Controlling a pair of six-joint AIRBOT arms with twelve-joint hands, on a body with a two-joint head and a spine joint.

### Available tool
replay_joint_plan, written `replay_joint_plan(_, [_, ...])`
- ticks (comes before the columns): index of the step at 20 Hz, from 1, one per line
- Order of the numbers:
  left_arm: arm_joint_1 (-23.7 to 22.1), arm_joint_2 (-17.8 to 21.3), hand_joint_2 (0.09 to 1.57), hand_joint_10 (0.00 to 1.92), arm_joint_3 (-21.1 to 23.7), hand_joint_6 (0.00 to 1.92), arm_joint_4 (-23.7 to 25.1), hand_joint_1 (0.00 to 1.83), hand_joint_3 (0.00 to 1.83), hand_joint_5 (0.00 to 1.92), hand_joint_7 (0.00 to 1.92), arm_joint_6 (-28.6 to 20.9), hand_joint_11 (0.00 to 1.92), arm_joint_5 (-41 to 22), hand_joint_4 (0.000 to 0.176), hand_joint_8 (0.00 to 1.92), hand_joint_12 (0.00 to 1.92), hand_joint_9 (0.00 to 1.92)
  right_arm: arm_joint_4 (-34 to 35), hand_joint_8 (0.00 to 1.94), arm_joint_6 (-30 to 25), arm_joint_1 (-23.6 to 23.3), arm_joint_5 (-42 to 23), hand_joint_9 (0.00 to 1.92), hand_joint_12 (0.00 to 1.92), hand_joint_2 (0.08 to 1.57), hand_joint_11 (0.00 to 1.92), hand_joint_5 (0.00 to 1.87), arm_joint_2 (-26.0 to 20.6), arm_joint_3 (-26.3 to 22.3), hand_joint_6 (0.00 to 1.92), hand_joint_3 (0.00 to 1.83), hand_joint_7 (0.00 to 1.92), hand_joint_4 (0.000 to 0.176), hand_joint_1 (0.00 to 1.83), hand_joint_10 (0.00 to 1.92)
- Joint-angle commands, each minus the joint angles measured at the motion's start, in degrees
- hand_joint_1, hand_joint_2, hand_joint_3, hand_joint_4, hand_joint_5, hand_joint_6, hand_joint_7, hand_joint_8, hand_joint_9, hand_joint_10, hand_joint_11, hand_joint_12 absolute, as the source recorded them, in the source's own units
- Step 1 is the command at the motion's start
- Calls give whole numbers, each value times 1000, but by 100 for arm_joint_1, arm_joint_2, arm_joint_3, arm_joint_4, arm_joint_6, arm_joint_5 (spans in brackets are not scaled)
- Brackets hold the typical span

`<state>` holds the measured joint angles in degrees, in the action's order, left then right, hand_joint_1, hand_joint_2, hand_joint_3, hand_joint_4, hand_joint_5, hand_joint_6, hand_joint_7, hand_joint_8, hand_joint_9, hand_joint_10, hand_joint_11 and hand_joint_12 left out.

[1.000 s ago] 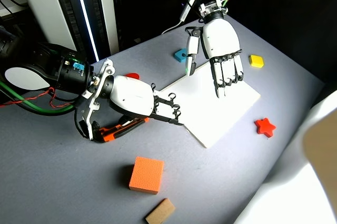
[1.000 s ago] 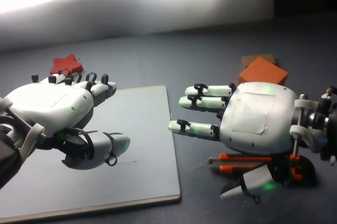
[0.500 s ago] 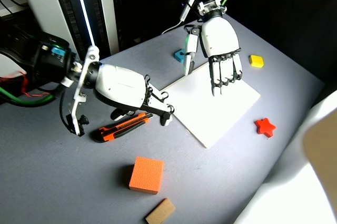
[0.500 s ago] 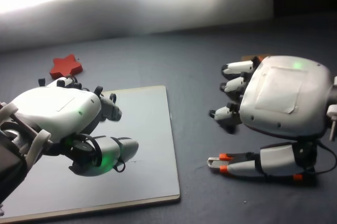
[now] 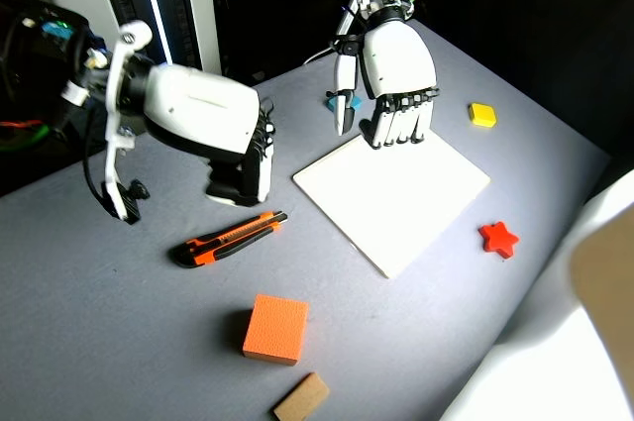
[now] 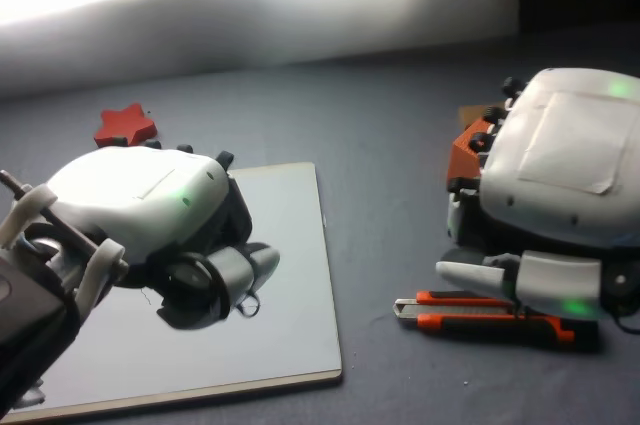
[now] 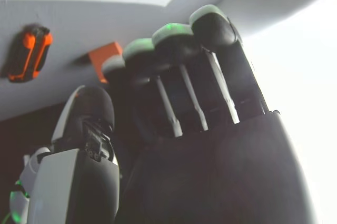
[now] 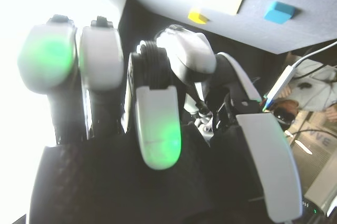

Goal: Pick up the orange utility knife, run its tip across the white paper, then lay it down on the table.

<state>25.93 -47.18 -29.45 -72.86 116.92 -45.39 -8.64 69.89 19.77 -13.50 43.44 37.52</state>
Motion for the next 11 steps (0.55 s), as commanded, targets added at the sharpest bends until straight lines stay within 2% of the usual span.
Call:
replay_joint_plan(1, [-77,2,1444,1921,39,1921,296,531,22,1112,1167,15,938,-306,0,1921,1921,1166,22,1941,-21,-65,-638,1455,1921,1568,1430,1266,-81,-46,1921,36,1377,176,245,1921])
replay_joint_plan(2, [-81,1,1445,1921,86,1921,295,599,16,1113,1159,11,915,-357,0,1921,1921,1150,23,1941,-21,-50,-775,1460,1921,1571,1442,1256,-170,-83,1921,56,1383,176,201,1921])
replay_joint_plan(6, [-87,-6,1451,1921,91,1921,295,612,14,1077,1132,7,896,-427,0,1921,1921,1127,23,1941,-5,47,-1643,1444,1921,1563,1410,1247,-324,-104,1921,65,1371,176,222,1921])
replay_joint_plan(7, [-84,-6,1449,1921,76,1921,296,620,11,1078,1128,8,906,-427,0,1921,1921,1122,23,1941,-78,42,-1864,1438,1921,1571,1426,1243,-365,-103,1921,67,1368,176,157,1921])
replay_joint_plan(11, [-85,-6,1441,1921,53,1921,298,635,6,1067,1131,41,911,-429,0,1921,1921,1135,22,1941,-409,20,-2404,1428,1921,1557,1403,1236,-329,-59,1921,54,1356,176,208,1921])
